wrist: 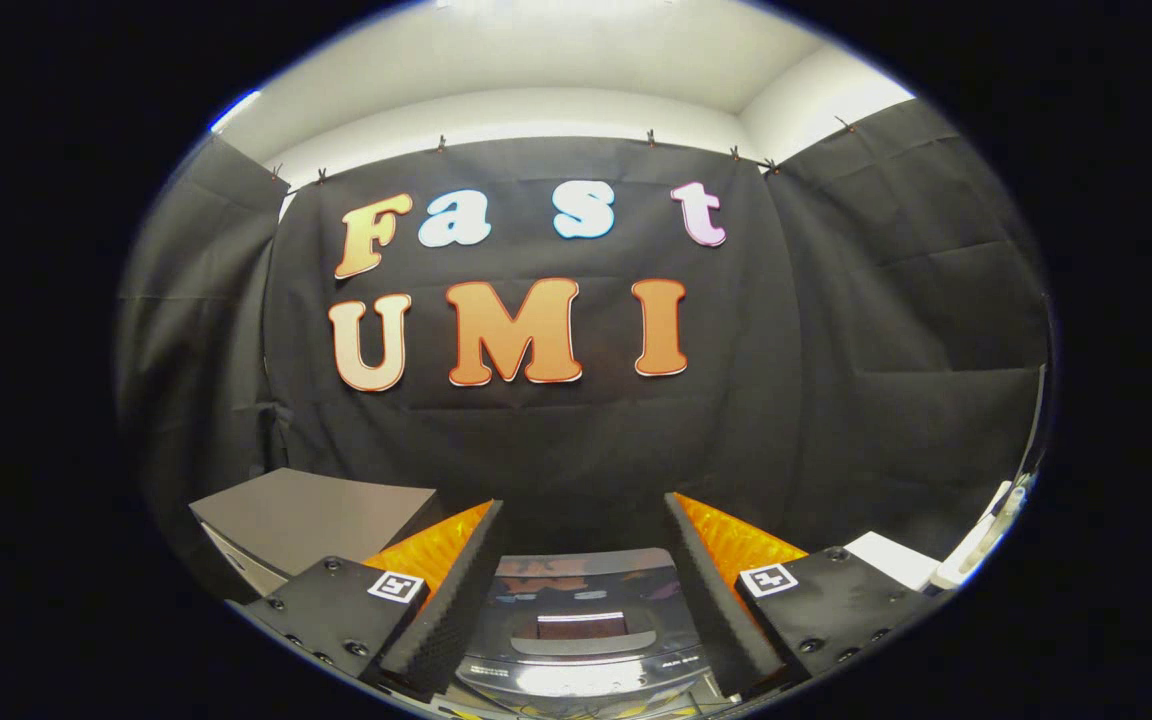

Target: Put the clothes into the washing machine and then close the washing machine lid.

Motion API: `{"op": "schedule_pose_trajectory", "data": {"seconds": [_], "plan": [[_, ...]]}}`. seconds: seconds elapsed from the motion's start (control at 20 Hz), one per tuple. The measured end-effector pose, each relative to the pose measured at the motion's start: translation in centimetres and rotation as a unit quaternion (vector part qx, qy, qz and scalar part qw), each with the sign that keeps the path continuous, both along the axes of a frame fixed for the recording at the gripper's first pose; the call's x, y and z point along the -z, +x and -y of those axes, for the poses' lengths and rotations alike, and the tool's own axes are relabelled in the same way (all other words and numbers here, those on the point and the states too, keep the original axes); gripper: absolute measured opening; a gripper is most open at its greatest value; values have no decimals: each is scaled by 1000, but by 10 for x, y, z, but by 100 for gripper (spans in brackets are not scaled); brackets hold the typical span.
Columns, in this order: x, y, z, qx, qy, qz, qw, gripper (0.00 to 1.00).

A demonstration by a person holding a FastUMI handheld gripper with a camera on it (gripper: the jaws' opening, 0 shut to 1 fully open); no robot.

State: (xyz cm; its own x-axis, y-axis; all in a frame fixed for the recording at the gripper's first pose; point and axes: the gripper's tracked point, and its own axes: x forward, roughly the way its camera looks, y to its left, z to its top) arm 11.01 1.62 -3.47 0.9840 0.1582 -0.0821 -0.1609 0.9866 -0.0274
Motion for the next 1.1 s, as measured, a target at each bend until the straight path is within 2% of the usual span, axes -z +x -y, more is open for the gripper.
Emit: {"op": "schedule_pose_trajectory", "data": {"seconds": [0.5, 0.8, 1.1], "plan": [[-23, -75, 81, -5, 16, 12, 1000, 99], [-24, -100, 113, 11, 12, 24, 1000, 99], [-28, -104, 127, 25, 11, 28, 999, 99]]}}
